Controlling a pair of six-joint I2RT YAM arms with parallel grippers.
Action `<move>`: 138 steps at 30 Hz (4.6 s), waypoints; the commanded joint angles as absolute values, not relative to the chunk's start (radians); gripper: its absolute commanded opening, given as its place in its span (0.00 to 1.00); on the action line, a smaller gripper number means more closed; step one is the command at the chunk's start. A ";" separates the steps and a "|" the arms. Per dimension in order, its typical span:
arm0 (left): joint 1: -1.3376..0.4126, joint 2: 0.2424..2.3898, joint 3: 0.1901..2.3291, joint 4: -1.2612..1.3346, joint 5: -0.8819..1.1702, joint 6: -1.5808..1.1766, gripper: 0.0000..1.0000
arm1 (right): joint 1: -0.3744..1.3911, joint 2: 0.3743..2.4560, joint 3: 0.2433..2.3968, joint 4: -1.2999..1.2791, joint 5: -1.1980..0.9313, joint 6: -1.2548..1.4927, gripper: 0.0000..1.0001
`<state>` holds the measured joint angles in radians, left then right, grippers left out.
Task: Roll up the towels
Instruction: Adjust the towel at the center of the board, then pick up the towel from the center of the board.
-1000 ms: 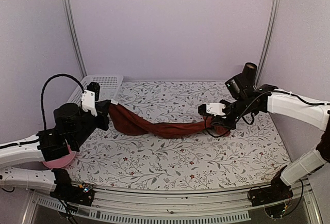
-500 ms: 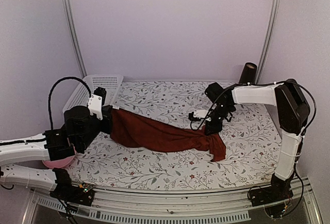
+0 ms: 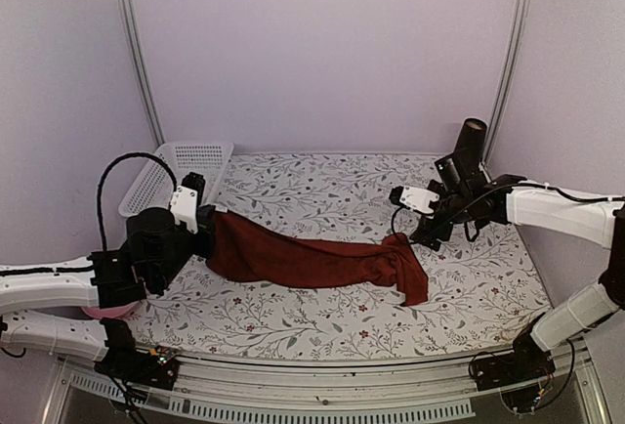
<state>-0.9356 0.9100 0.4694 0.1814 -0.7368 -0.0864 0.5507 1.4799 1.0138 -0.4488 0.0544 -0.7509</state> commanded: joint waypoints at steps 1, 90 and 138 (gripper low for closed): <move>-0.937 0.908 0.435 0.258 -0.712 -0.059 0.00 | 0.554 1.323 0.869 -0.211 0.165 -0.789 0.99; -0.936 0.994 0.326 0.425 -0.686 -0.042 0.00 | 0.240 1.365 0.784 -0.432 0.098 -0.659 0.99; -1.015 0.829 0.515 0.274 -0.696 0.020 0.00 | 0.247 1.021 0.736 -0.523 0.171 -0.813 0.03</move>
